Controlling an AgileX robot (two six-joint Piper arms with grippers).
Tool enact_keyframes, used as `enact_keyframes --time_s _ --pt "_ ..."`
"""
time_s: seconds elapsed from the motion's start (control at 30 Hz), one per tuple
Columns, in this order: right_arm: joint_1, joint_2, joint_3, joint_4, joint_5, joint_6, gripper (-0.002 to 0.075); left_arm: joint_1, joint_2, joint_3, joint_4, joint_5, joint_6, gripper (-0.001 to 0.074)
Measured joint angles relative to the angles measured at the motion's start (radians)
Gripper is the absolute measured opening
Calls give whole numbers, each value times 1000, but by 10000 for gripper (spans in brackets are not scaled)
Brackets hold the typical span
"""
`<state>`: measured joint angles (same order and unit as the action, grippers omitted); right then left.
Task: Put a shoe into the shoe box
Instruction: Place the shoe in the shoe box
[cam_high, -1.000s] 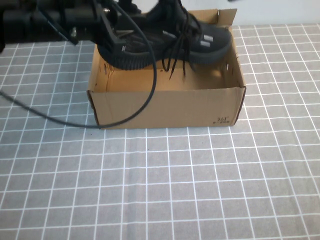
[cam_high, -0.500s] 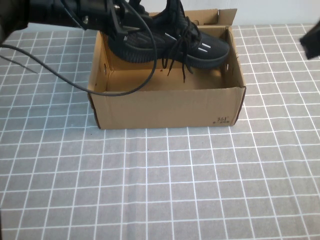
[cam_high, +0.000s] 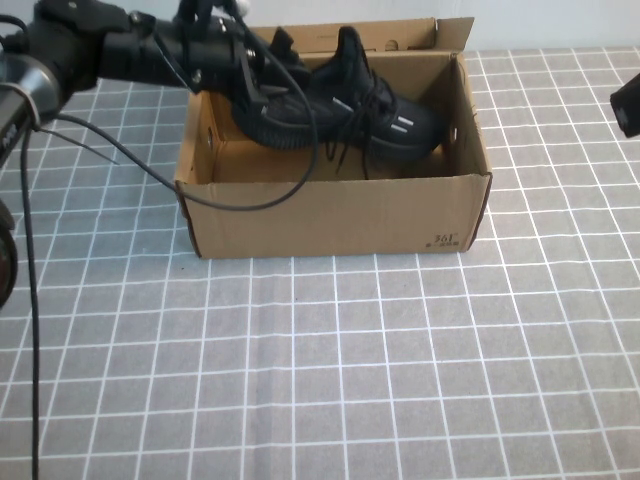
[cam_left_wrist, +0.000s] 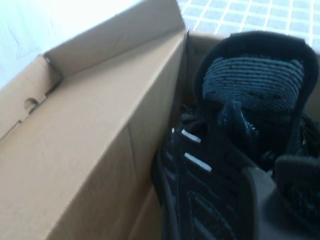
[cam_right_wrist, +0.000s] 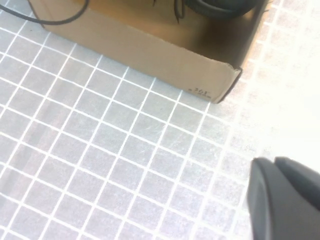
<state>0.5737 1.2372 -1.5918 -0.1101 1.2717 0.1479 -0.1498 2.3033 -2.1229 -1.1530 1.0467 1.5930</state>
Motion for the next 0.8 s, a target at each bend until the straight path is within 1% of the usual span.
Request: enact_keyframes --time_s 0.53,0.8 --pt "0 0 0 27 0 2 -16 0 78 -6 -36 -43 139 66" --pt "0 0 0 42 0 3 -16 0 84 -6 -36 -70 154 66"
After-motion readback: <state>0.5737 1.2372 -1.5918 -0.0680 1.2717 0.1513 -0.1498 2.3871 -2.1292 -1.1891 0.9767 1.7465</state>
